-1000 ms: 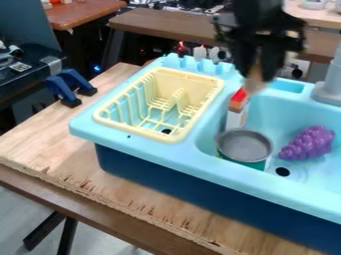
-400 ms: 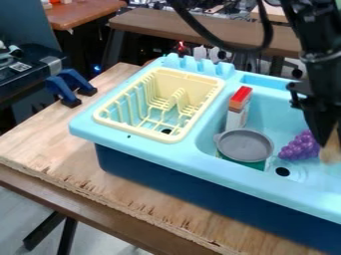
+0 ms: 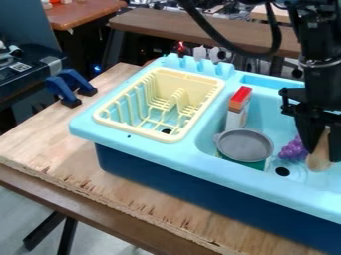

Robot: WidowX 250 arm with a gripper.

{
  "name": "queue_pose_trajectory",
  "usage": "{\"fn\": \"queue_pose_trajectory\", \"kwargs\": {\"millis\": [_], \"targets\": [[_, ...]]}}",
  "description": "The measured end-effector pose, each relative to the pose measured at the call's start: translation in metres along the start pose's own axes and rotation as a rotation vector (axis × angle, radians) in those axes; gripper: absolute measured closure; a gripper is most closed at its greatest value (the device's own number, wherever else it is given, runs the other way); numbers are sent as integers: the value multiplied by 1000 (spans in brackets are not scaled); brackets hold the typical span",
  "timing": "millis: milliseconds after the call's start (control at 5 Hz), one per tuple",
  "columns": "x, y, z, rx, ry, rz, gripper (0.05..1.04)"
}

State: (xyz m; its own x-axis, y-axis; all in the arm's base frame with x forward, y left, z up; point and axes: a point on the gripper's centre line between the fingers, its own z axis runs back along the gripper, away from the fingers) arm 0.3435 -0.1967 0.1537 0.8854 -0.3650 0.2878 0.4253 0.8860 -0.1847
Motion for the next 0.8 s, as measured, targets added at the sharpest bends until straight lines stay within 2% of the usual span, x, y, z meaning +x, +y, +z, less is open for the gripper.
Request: {"fn": "queue_pose_trajectory", "kwargs": {"millis": [200, 600, 800], "targets": [[-3, 14, -9, 17, 37, 45, 626], [-9, 28, -20, -20, 93, 77, 626], [-12, 26, -26, -36, 121, 74, 579]]}}
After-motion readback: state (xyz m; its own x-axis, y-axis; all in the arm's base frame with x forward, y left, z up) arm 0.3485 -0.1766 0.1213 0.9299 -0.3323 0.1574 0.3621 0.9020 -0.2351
